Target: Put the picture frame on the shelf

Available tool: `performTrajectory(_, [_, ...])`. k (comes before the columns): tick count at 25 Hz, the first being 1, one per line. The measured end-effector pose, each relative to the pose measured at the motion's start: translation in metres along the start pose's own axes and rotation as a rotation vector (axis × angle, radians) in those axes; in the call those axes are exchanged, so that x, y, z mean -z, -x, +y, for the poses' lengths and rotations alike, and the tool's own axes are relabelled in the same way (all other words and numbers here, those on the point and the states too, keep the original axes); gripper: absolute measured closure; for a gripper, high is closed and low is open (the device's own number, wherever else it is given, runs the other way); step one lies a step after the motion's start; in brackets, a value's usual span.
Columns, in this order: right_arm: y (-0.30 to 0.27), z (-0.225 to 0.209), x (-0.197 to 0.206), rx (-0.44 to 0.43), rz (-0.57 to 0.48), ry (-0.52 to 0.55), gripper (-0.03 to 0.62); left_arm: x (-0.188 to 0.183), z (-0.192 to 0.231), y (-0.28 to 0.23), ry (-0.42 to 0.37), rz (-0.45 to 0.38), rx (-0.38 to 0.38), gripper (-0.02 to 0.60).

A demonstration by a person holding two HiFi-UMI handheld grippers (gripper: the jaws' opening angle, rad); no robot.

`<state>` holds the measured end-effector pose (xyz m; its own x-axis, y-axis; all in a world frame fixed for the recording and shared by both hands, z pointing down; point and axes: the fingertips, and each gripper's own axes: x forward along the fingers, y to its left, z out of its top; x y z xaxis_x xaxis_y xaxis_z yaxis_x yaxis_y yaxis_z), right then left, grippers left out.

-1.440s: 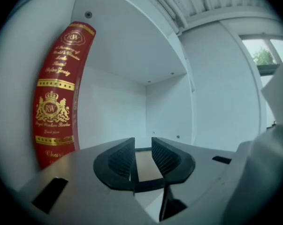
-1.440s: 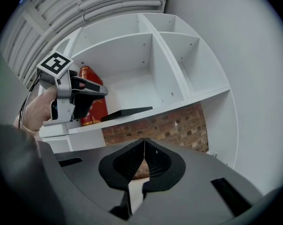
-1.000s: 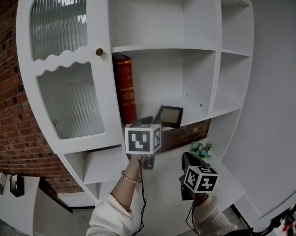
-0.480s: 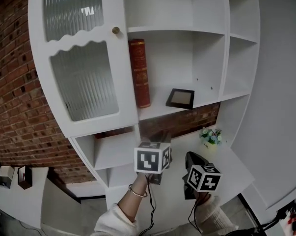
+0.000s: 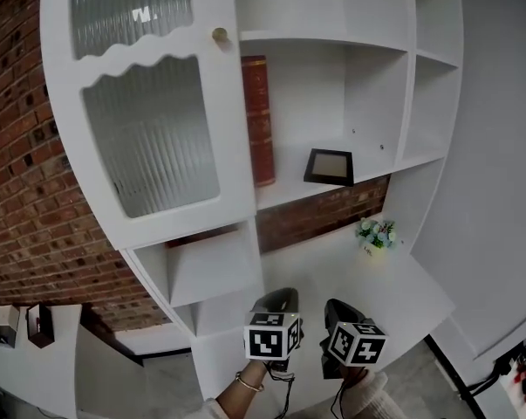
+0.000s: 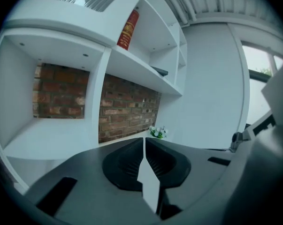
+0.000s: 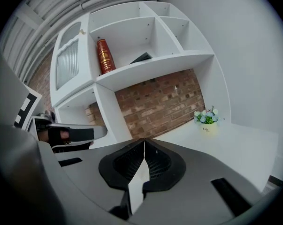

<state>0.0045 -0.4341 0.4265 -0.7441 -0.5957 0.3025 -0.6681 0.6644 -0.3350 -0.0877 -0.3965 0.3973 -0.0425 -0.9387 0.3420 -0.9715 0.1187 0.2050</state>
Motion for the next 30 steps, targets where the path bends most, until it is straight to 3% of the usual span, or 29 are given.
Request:
performTrajectory(7, [0.010,0.005,0.006,0.023,0.008,0.037,0.569,0.034,-0.010,-0.004,0.030,0.031,0.028,0.574])
performTrajectory(30, [0.023,0.003,-0.030,0.039,-0.054,0.120,0.571,0.012,-0.019,-0.001,0.006,-0.027,-0.007,0.574])
